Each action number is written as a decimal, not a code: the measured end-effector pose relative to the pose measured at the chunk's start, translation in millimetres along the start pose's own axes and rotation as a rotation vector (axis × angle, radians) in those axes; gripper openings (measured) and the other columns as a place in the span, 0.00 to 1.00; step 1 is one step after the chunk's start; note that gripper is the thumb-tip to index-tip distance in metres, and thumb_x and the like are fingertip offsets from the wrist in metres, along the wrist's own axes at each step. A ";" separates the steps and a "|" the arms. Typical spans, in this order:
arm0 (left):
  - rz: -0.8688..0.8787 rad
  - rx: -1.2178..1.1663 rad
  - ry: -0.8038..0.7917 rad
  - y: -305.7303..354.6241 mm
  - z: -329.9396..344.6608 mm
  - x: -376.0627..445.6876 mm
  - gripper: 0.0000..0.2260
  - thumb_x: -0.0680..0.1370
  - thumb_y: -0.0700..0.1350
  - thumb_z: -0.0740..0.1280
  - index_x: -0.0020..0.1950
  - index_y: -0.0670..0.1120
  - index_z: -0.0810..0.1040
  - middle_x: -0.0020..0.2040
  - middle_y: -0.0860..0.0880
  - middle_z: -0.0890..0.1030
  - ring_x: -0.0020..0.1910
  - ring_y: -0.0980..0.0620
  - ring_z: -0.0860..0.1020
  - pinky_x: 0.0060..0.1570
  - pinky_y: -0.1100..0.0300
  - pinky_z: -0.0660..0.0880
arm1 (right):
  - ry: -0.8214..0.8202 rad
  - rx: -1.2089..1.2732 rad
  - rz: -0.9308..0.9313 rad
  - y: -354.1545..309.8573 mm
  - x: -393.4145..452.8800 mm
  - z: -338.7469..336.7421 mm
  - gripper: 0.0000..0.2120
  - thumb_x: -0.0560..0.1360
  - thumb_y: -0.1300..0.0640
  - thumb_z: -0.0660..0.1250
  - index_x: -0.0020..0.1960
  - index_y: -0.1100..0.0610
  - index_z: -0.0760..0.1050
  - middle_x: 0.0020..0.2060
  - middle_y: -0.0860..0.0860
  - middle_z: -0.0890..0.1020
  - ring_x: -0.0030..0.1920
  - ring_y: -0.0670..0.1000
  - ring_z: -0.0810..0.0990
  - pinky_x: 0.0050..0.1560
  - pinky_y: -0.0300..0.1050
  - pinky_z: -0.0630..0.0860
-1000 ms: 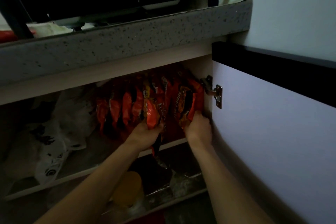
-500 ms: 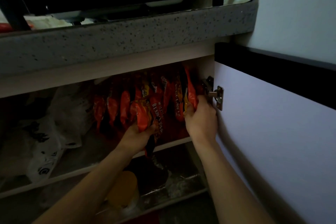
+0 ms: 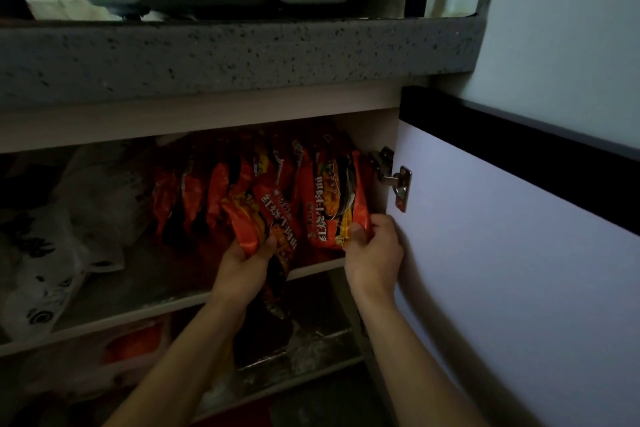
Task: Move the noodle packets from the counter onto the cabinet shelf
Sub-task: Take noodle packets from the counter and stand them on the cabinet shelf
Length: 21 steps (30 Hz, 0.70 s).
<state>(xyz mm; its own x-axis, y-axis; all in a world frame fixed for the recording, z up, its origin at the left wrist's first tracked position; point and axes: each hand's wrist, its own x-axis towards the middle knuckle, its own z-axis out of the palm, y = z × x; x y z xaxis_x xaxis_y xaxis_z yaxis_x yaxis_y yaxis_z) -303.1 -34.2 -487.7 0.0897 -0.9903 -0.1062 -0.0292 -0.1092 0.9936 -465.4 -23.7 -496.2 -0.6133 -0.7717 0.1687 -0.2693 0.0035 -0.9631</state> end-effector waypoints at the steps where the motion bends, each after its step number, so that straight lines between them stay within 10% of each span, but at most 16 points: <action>1: 0.007 -0.001 -0.013 0.0 2.0 0.8 0.16 0.80 0.49 0.66 0.67 0.50 0.75 0.62 0.50 0.79 0.62 0.50 0.77 0.66 0.51 0.71 | 0.033 0.012 0.000 2.7 -2.0 3.3 0.09 0.80 0.55 0.63 0.59 0.56 0.73 0.54 0.52 0.80 0.55 0.51 0.79 0.51 0.43 0.76; 8: 0.108 0.115 -0.059 0.6 4.3 9.3 0.21 0.81 0.44 0.63 0.74 0.54 0.67 0.69 0.52 0.74 0.69 0.50 0.71 0.70 0.48 0.68 | 0.024 -0.170 -0.030 21.9 -4.8 22.4 0.04 0.78 0.59 0.67 0.47 0.55 0.72 0.44 0.48 0.76 0.46 0.49 0.75 0.44 0.38 0.66; 21: 0.268 0.323 -0.213 18.2 42.4 34.6 0.22 0.81 0.44 0.65 0.74 0.54 0.65 0.63 0.56 0.73 0.62 0.59 0.71 0.61 0.65 0.68 | -0.113 -0.178 -0.092 33.7 18.7 33.6 0.08 0.76 0.62 0.63 0.53 0.54 0.78 0.47 0.51 0.83 0.50 0.52 0.81 0.54 0.49 0.79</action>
<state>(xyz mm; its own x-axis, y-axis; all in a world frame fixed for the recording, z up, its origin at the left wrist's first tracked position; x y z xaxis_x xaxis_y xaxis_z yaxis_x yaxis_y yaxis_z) -342.8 -74.1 -474.9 -0.1687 -0.9791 0.1137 -0.3348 0.1654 0.9277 -461.0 -59.4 -532.6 -0.4953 -0.8405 0.2198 -0.4534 0.0343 -0.8906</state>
